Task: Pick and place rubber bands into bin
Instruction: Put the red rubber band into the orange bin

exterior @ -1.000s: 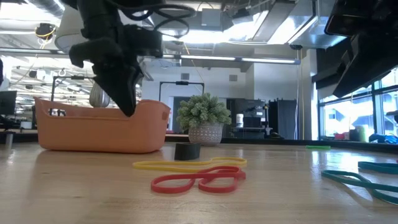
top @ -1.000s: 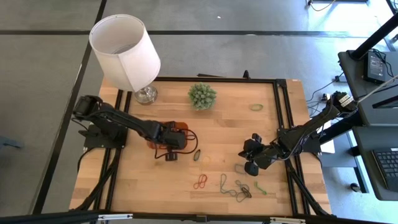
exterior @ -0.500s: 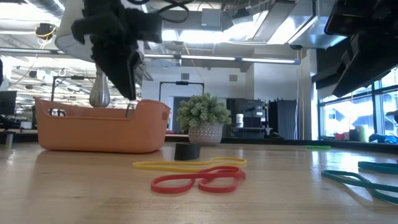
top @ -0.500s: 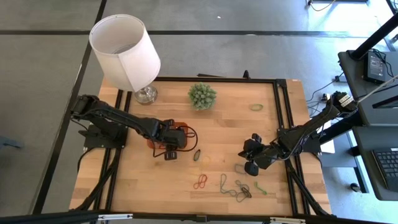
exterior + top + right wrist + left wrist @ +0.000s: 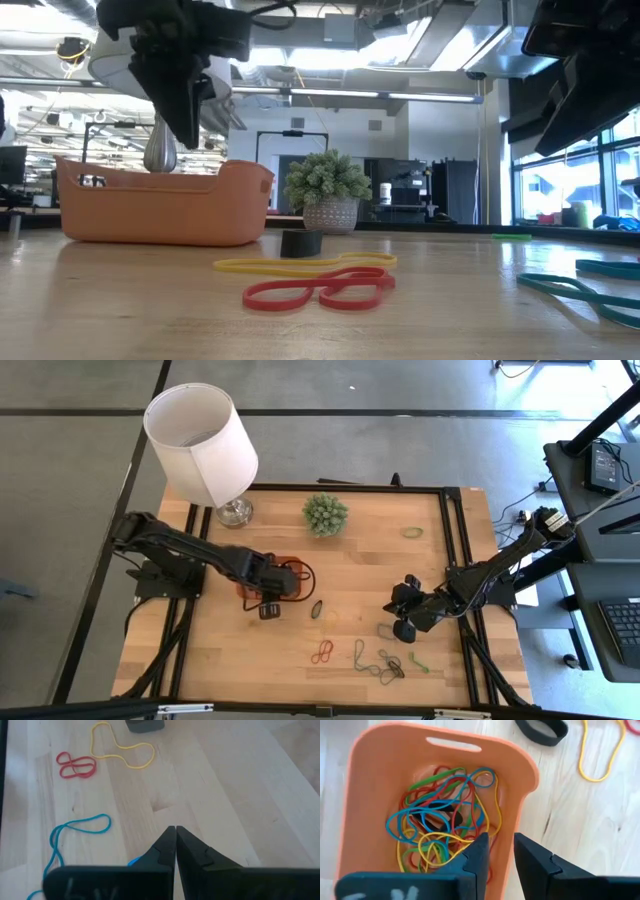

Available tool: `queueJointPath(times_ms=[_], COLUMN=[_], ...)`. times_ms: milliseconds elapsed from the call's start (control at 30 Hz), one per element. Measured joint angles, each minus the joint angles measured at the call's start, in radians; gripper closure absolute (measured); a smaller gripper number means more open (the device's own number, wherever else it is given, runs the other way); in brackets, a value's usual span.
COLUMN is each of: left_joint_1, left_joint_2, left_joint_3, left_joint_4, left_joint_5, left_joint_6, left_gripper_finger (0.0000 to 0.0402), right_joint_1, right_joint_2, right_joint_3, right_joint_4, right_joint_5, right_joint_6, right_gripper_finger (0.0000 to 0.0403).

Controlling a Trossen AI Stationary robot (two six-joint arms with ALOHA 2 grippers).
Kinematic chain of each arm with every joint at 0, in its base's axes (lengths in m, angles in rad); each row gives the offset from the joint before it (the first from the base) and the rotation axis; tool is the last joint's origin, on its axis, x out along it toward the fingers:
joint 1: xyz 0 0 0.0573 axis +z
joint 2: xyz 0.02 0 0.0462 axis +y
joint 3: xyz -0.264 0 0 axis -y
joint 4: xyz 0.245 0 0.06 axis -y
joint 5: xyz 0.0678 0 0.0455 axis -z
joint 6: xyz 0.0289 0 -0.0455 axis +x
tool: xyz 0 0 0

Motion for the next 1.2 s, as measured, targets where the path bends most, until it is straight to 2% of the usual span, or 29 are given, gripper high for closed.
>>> queueJointPath(times_ms=[133, 267, 367, 567, 700, 867, 1067, 1200], left_joint_1=[-0.012, -0.012, -0.011, 0.005, 0.03, 0.07, 0.12, 0.154], left_joint_2=[-0.027, -0.058, -0.097, -0.258, -0.406, -0.599, -0.788, -0.871], left_joint_3=[0.0, 0.0, -0.026, -0.215, -0.367, -0.498, -0.568, -0.585], left_joint_4=[0.005, 0.006, 0.04, 0.263, 0.372, 0.417, 0.467, 0.471], left_joint_5=[-0.023, -0.04, -0.09, -0.111, -0.113, -0.094, -0.078, -0.078], left_joint_6=[0.023, 0.101, 0.156, 0.247, 0.258, 0.29, 0.393, 0.45], left_gripper_finger=[0.0339, 0.039, 0.0398, 0.04, 0.0401, 0.04, 0.0399, 0.0401], right_joint_1=[0.0, -0.004, -0.02, -0.072, -0.122, -0.205, -0.263, -0.264], right_joint_2=[0.0, 0.0, 0.0, 0.0, 0.003, 0.011, 0.011, 0.017], right_joint_3=[0.0, 0.0, 0.0, 0.03, 0.095, 0.177, 0.193, 0.179], right_joint_4=[0.005, 0.031, 0.034, 0.019, -0.1, -0.357, -0.633, -0.716], right_joint_5=[0.0, 0.0, 0.0, -0.003, -0.003, -0.035, -0.219, -0.338], right_joint_6=[0.003, 0.006, 0.019, 0.095, 0.176, 0.435, 0.853, 1.082], right_gripper_finger=[0.0386, 0.0386, 0.0391, 0.0399, 0.04, 0.0401, 0.04, 0.0391])
